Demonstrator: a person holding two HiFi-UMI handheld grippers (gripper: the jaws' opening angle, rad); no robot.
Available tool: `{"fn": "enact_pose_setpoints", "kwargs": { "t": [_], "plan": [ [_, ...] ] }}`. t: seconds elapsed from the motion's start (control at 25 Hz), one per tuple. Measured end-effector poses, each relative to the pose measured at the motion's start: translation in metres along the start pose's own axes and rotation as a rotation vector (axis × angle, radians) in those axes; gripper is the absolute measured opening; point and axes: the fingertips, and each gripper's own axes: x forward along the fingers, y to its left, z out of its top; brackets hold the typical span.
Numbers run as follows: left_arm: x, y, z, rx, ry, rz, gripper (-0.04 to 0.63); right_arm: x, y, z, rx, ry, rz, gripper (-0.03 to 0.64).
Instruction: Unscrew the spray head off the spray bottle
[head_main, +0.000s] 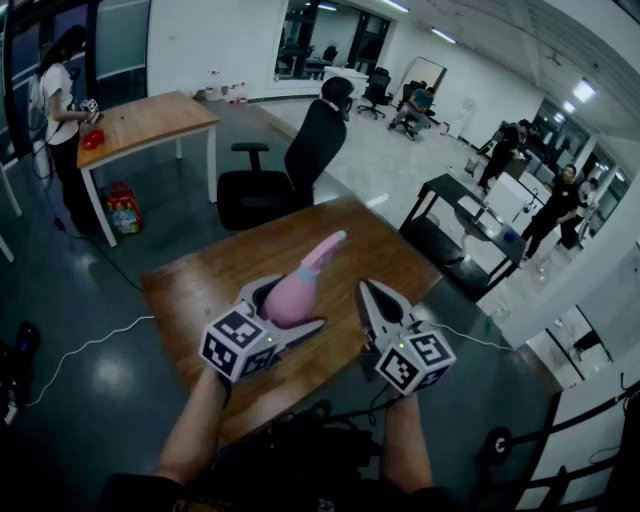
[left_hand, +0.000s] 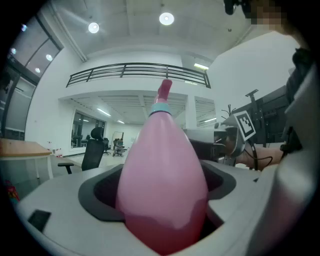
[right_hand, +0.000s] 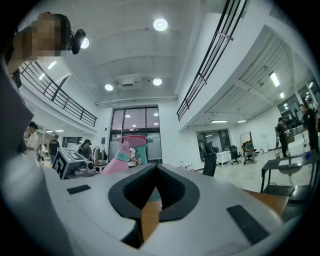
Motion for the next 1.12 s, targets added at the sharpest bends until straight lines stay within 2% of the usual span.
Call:
{"fn": "enact_pose_setpoints", "kwargs": {
  "t": [0.64, 0.92, 1.12],
  "plan": [
    [0.002, -0.001, -0.010, -0.009, 0.016, -0.015, 0.454, 0.003, 0.006, 0.002, -0.010, -0.001, -0.002, 0.011],
    [0.002, 0.000, -0.013, -0.010, 0.020, -0.008, 0.454, 0.008, 0.014, 0.001, -0.015, -0.006, 0.034, 0.011],
    [0.005, -0.001, -0.015, 0.007, 0.026, 0.006, 0.454, 0.012, 0.028, 0.001, 0.009, -0.015, 0.098, 0.011]
  ]
}}
